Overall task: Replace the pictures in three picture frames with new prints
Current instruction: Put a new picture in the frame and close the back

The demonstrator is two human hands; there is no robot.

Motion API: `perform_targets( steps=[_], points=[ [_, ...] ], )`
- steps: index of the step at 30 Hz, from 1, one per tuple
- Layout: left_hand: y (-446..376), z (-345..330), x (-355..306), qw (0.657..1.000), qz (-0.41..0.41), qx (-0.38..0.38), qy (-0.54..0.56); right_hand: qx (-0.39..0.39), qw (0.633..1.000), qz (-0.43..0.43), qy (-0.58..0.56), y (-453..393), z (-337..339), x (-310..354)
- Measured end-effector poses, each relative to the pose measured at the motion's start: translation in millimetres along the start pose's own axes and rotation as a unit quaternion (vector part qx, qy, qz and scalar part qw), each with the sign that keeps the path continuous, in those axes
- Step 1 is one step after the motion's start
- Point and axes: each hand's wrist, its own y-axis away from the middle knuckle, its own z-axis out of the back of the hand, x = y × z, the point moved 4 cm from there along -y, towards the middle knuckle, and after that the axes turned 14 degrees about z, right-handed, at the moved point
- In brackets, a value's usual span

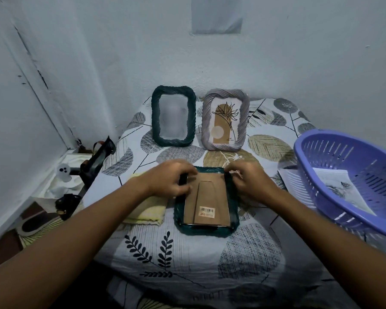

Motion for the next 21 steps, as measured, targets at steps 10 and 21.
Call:
perform_targets(
  steps=[10,21],
  points=[
    [-43,6,32,0.999,0.042,-0.002,0.010,0.150,0.986,-0.056,-0.050,-40,3,-28],
    [-62,6,29,0.999,-0.041,0.031,-0.015,0.223,0.969,-0.070,-0.078,-55,-4,-42]
  ],
)
